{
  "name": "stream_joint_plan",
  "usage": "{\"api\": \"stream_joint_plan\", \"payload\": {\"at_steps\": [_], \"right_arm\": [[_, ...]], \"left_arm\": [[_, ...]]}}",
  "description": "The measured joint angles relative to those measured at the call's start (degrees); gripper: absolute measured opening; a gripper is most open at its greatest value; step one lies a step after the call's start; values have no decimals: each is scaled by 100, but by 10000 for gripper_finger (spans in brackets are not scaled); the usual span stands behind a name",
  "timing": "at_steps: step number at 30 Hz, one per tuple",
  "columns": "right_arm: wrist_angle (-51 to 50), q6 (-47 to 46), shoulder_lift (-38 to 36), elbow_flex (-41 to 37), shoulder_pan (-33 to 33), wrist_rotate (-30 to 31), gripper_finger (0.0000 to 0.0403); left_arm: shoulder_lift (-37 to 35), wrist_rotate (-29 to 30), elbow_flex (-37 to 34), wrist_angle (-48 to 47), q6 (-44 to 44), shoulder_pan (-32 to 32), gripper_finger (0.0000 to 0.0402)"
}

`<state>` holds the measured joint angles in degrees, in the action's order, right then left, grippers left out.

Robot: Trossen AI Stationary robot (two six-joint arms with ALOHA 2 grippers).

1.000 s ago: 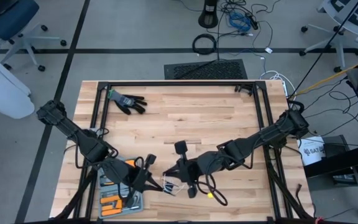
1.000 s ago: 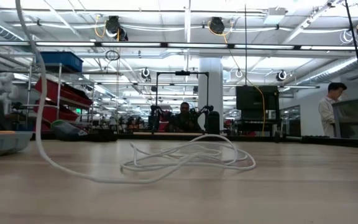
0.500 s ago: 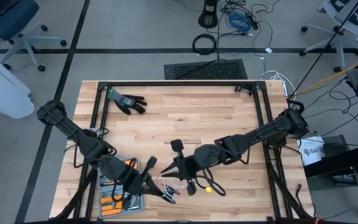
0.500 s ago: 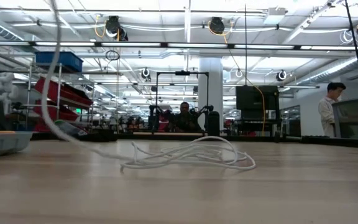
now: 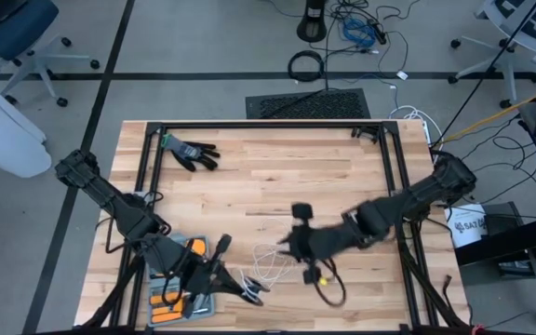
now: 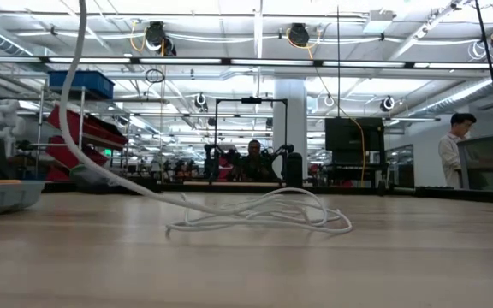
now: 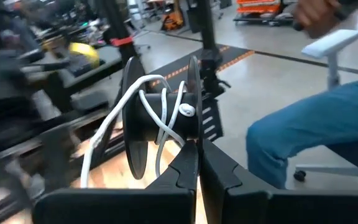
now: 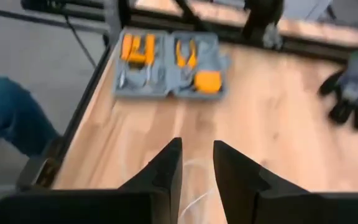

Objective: Coil cords
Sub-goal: Coil the white cable wire into the spool

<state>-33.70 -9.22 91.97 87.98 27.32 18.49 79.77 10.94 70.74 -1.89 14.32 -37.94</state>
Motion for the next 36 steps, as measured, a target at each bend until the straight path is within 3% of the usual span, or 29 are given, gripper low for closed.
{"api": "stream_joint_plan", "payload": {"at_steps": [4,8,13,16,19,23,26,31,36], "right_arm": [[219,-661,8,-631,529,595,79],[1418,-1103,1,-1504,904,1592,80],[4264,-1042,62,-2963,1025,2237,80],[6204,-679,275,-3739,928,2225,80],[7390,-295,477,-4107,829,2195,80],[7562,78,640,-4176,751,2003,96],[7685,169,685,-4174,688,1713,126],[7999,240,696,-4174,519,1723,175],[8643,394,694,-4170,384,1615,191]], "left_arm": [[0,340,-1,-54,-34,3,6],[-34,1246,0,-218,-619,85,6],[-245,1814,-2,-810,-1629,495,6],[-249,1768,-2,-730,-1650,676,6],[-249,1655,-2,-579,-1551,782,6],[-249,1602,-2,-433,-1553,810,6],[-232,1592,-2,-137,-1544,777,6],[-124,1558,-2,109,-1549,730,6],[-22,1467,-2,345,-1543,711,6]]}}
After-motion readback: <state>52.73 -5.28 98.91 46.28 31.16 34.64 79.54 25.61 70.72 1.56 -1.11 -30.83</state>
